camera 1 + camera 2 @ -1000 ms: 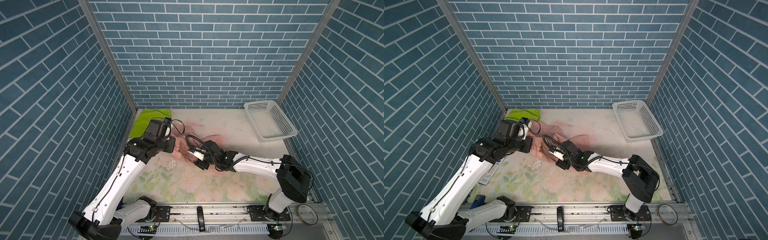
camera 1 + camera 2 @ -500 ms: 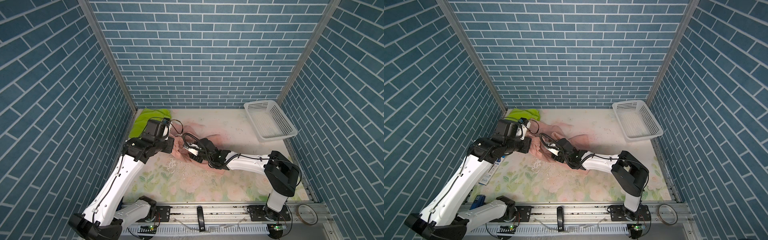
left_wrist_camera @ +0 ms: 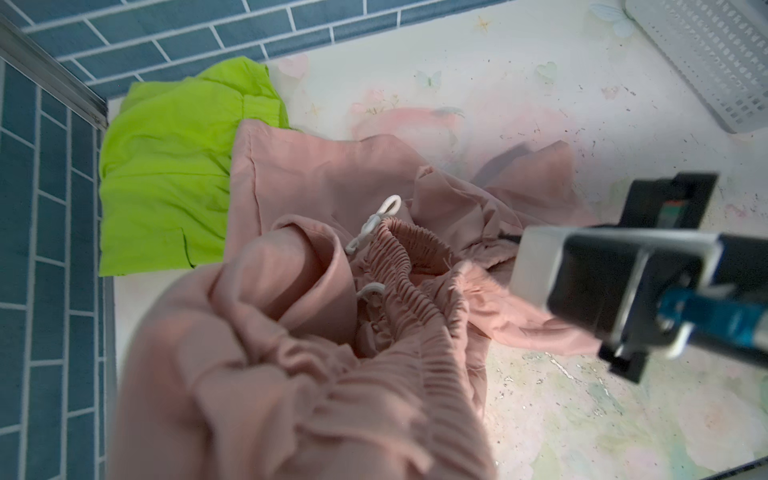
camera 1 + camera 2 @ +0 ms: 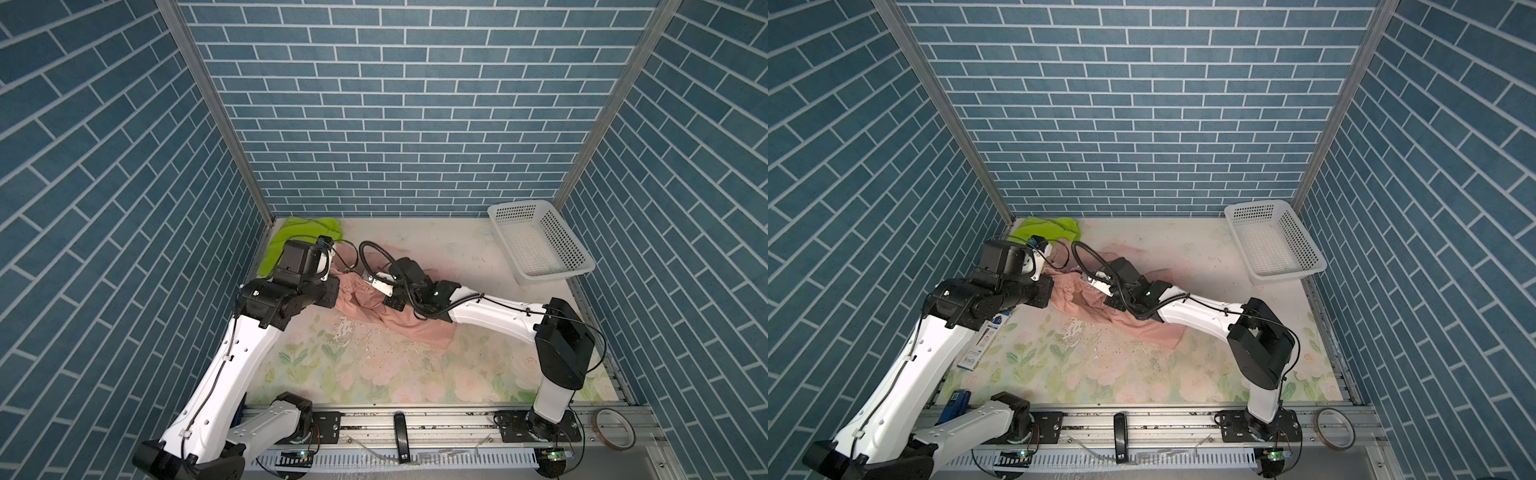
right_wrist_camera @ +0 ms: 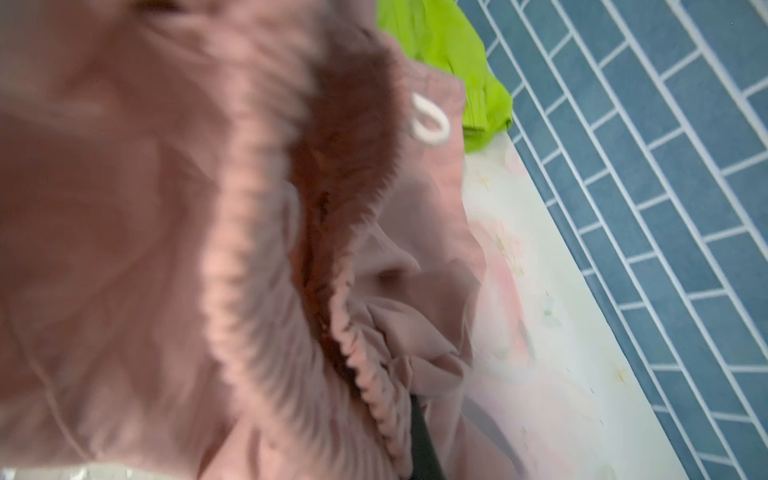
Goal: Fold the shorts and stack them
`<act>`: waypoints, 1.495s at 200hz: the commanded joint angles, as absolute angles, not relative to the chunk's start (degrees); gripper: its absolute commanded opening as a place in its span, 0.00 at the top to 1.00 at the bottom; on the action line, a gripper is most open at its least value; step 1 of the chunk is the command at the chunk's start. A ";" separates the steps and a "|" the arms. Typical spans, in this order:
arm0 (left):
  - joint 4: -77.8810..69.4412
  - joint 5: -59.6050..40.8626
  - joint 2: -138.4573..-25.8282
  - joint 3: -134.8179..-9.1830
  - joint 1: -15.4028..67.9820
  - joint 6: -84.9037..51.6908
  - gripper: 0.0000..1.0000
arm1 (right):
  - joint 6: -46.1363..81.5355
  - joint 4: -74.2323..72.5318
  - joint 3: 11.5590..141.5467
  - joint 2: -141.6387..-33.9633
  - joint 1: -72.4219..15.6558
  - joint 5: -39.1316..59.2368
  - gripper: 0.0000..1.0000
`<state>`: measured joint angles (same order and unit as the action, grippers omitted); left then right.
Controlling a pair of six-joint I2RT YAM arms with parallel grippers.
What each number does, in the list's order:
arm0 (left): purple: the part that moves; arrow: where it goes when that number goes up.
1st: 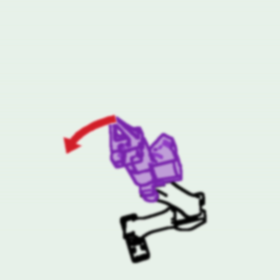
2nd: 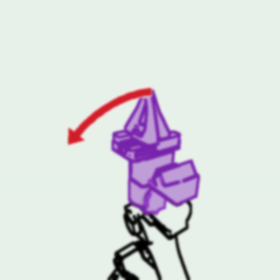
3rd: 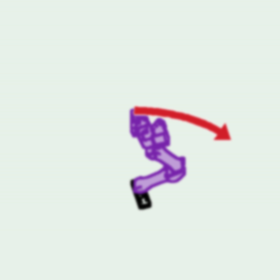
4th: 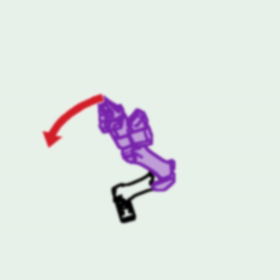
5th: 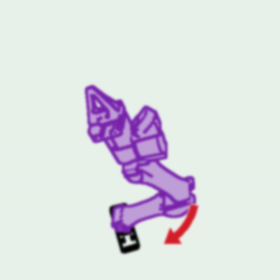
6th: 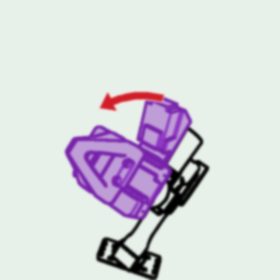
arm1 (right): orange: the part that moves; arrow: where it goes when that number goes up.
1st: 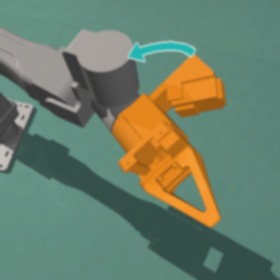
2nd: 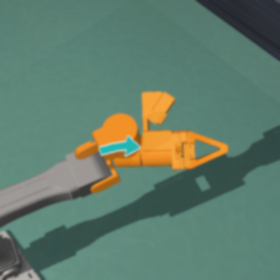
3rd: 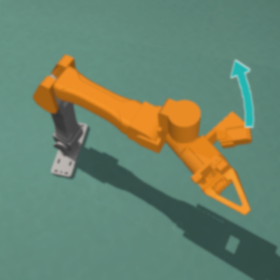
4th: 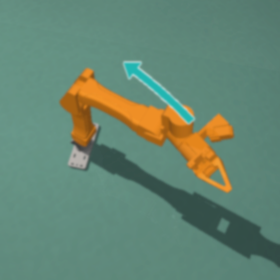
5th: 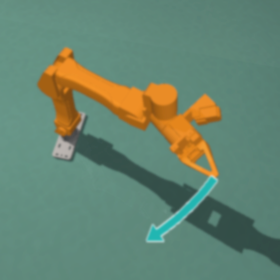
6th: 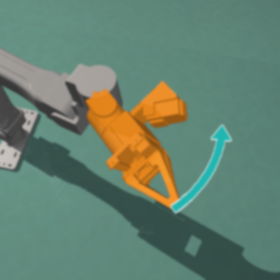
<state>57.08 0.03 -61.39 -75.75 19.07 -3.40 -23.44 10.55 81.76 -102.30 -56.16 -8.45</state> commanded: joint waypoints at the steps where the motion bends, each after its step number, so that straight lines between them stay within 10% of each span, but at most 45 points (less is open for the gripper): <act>1: 54.95 -2.09 -63.79 -80.70 17.97 -0.39 0.81 | -24.37 26.62 89.93 -95.94 -53.19 -9.82 1.00; 89: 52.35 -13.06 -73.23 -86.22 15.03 0.03 0.55 | -21.84 57.49 107.01 -96.29 -51.82 -5.36 1.00; 114: 52.55 -11.20 -72.28 -84.25 14.95 -2.58 0.14 | -21.40 56.18 102.22 -95.41 -50.68 -10.59 1.00; 172: 57.08 -1.00 -65.64 -78.96 12.88 -8.67 0.03 | -14.97 50.29 87.35 -90.43 -53.71 2.24 1.00; 223: 53.70 -2.30 -61.94 -68.05 8.10 -13.12 0.00 | -5.26 31.07 85.31 -101.16 -63.06 34.56 1.00; 251: 55.13 -5.50 -58.35 -69.10 0.15 -12.70 0.00 | -6.04 29.16 91.06 -105.73 -62.80 40.68 0.57; 299: 53.38 -12.61 -56.08 -63.95 -1.93 -14.47 0.00 | -4.78 27.04 94.23 -103.94 -53.84 37.61 0.42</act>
